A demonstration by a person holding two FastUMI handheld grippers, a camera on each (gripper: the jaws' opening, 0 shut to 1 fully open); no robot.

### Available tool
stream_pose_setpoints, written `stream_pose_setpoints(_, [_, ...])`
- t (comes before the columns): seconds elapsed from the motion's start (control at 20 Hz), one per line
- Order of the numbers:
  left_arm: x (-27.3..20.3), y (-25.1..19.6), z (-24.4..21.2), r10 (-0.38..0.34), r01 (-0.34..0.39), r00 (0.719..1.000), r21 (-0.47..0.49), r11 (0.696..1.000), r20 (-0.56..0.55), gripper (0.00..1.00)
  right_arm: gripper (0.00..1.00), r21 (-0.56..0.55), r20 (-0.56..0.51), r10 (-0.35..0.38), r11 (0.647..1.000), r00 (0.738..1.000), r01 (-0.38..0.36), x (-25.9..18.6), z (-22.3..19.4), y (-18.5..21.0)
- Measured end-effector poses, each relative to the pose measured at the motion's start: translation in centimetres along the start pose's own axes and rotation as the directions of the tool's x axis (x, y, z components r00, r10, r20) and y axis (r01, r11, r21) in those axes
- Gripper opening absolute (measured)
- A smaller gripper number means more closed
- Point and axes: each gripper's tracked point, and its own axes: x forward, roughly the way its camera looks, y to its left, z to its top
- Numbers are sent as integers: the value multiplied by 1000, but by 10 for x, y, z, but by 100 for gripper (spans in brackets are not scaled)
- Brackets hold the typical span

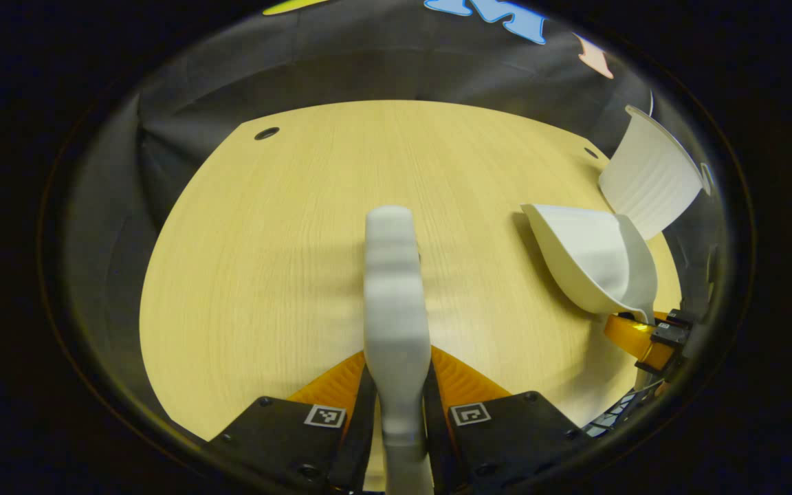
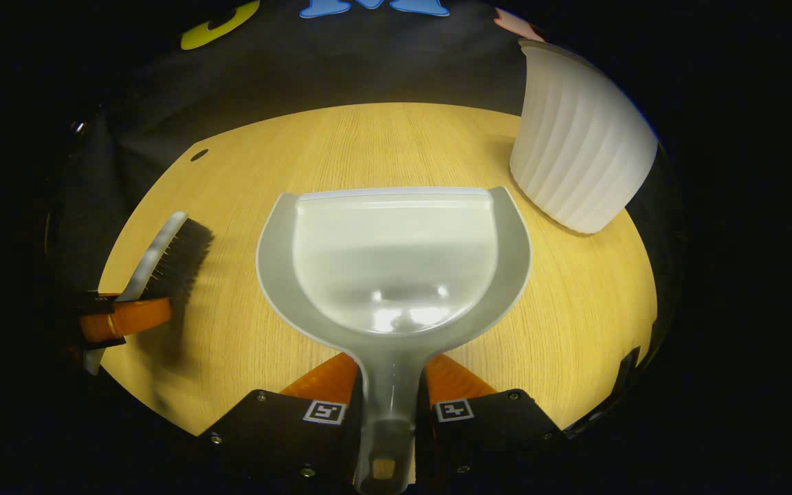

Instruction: Pick up the small broom and dustpan from the desktop, sweep the trash into the dustpan with the broom, and then empty the trash into the garbage bin.

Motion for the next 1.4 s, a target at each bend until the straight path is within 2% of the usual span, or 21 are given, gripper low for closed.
stream_pose_setpoints(0.05, [0, 1, 0, 5, -5, 1000, 4, 1000, 1, 39, 33, 4, -11, -1, 1000, 1000, 1, -1, 1, -1])
stream_pose_setpoints(0.35, [0, -1, 2, 8, -8, 1000, 5, 1000, -9, 41, 36, 18, -14, 13, 1000, 1000, -13, -4, 3, -1])
stream_pose_setpoints(0.45, [0, -5, 8, 6, -6, 1000, 8, 1000, 9, 47, 40, 10, -23, 14, 1000, 1000, -13, -10, 3, -2])
stream_pose_setpoints(0.5, [-2, -6, 9, 7, -8, 1000, 15, 1000, 19, 50, 60, -2, -31, 12, 1000, 999, -12, -13, 1, -5])
stream_pose_setpoints(0.55, [-6, -5, 10, 12, -13, 1000, 23, 1000, 28, 53, 60, -9, -32, 17, 1000, 999, -17, -17, 1, -6])
stream_pose_setpoints(0.6, [-10, -5, 11, 13, -14, 999, 23, 1000, 38, 58, 80, -14, -31, 24, 1000, 999, -24, -21, 1, -6])
stream_pose_setpoints(0.65, [-15, -6, 11, 14, -15, 999, 23, 1000, 51, 68, 92, -18, -21, 38, 999, 999, -38, -28, 3, -6])
stream_pose_setpoints(0.7, [-21, -5, 12, 17, -18, 997, 23, 1000, 71, 77, 99, -28, 6, 40, 999, 999, -40, -40, 10, -10])
stream_pose_setpoints(0.75, [-32, -5, 17, 27, -30, 994, 22, 999, 101, 92, 98, -36, 34, 45, 998, 998, -44, -47, 19, -10])
stream_pose_setpoints(0.85, [-47, -6, 28, 47, -50, 986, 19, 999, 162, 98, 100, -59, 124, 70, 996, 990, -63, -69, 44, -13])
stream_pose_setpoints(0.9, [-62, -7, 41, 59, -64, 973, 16, 998, 224, 100, 98, -78, 188, 78, 995, 979, -64, -83, 61, -16])
stream_pose_setpoints(1.0, [-92, -10, 66, 84, -95, 931, 14, 995, 356, 98, 99, -142, 381, 72, 990, 922, -18, -116, 103, -30])
stream_pose_setpoints(1.05, [-115, -15, 82, 98, -116, 888, 13, 993, 450, 100, 98, -181, 483, 66, 983, 873, 26, -133, 124, -38])
stream_pose_setpoints(1.1, [-142, -26, 101, 99, -126, 830, 12, 992, 550, 100, 98, -212, 572, 69, 975, 817, 66, -150, 138, -42])
stream_pose_setpoints(1.15, [-162, -38, 111, 94, -124, 780, 5, 992, 619, 100, 98, -223, 617, 76, 971, 784, 81, -161, 143, -45])
stream_pose_setpoints(1.2, [-191, -57, 121, 85, -106, 689, -16, 994, 720, 100, 98, -230, 687, 93, 969, 721, 94, -174, 144, -49])
stream_pose_setpoints(1.25, [-210, -67, 131, 78, -85, 629, -31, 996, 774, 100, 96, -236, 733, 109, 967, 671, 101, -181, 147, -48])
stream_pose_setpoints(1.3, [-232, -75, 136, 76, -64, 574, -48, 997, 816, 94, 96, -238, 757, 116, 965, 643, 106, -186, 147, -48])
stream_pose_setpoints(1.4, [-257, -83, 135, 74, -25, 511, -71, 997, 856, 97, 97, -238, 802, 126, 964, 584, 119, -195, 147, -46])
